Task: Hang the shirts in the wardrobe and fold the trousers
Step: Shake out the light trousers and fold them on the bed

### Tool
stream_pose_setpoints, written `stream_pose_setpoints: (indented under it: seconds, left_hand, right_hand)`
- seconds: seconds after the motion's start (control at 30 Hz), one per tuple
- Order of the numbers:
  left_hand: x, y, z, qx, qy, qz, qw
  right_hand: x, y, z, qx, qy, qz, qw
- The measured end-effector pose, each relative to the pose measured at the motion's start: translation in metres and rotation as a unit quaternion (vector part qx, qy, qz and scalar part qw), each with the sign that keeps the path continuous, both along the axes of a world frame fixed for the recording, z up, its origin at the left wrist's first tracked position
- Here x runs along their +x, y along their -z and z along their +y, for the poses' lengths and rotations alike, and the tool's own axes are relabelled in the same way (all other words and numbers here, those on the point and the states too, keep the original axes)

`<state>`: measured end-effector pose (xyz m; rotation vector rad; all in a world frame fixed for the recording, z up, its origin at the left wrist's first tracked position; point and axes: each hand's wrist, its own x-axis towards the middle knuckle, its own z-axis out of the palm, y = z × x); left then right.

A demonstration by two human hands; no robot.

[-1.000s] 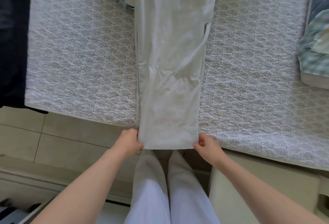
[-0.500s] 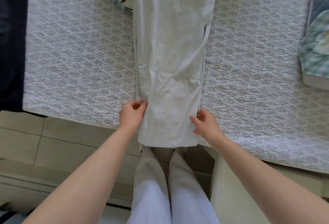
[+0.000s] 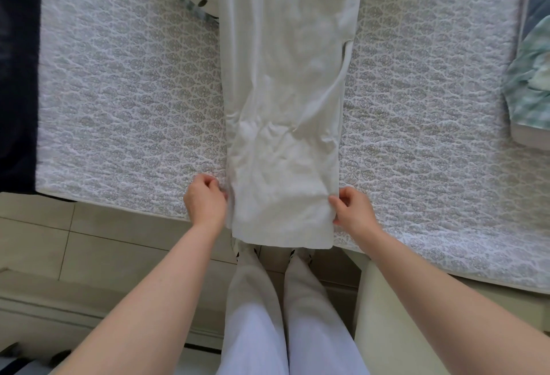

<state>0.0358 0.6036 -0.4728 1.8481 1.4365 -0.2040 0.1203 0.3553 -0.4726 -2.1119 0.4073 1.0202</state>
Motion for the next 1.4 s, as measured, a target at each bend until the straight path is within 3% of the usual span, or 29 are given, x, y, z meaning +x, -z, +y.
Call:
stream_pose_setpoints:
  seconds: [0.07, 0.27, 0.43, 0.63, 0.87, 1.2, 1.4]
  left_hand:
    - [0.004, -0.002, 0.007, -0.026, -0.019, -0.006, 0.999]
    - [0.002, -0.007, 0.004, -0.107, 0.079, -0.001, 0.991]
    - [-0.011, -0.008, -0.008, -0.076, 0.168, 0.029, 0.982]
    - [-0.015, -0.009, -0.01, -0.106, 0.11, 0.03, 0.988]
    - [0.0, -0.005, -0.038, -0.017, 0.058, 0.054, 0.997]
    - [-0.029, -0.001, 0.007, -0.103, 0.012, -0.018, 0.994]
    - [-0.028, 0.012, 0.005, -0.112, 0.007, -0.01, 0.994]
  right_hand:
    - [0.003, 0.002, -0.002, -0.004, -0.003, 0.003, 1.0]
    - [0.002, -0.005, -0.013, 0.007, -0.005, 0.055, 0.998]
    - [-0.012, -0.003, -0.019, -0.002, -0.061, 0.064, 0.996]
    - [-0.03, -0.004, -0.014, 0.032, -0.066, 0.046, 0.996]
    - [-0.029, 0.0, -0.011, 0.007, -0.079, 0.04, 0.996]
    - [-0.034, 0.002, -0.016, -0.02, -0.131, 0.016, 0.991]
    - [-0.03, 0.0, -0.008, -0.055, -0.127, 0.004, 0.99]
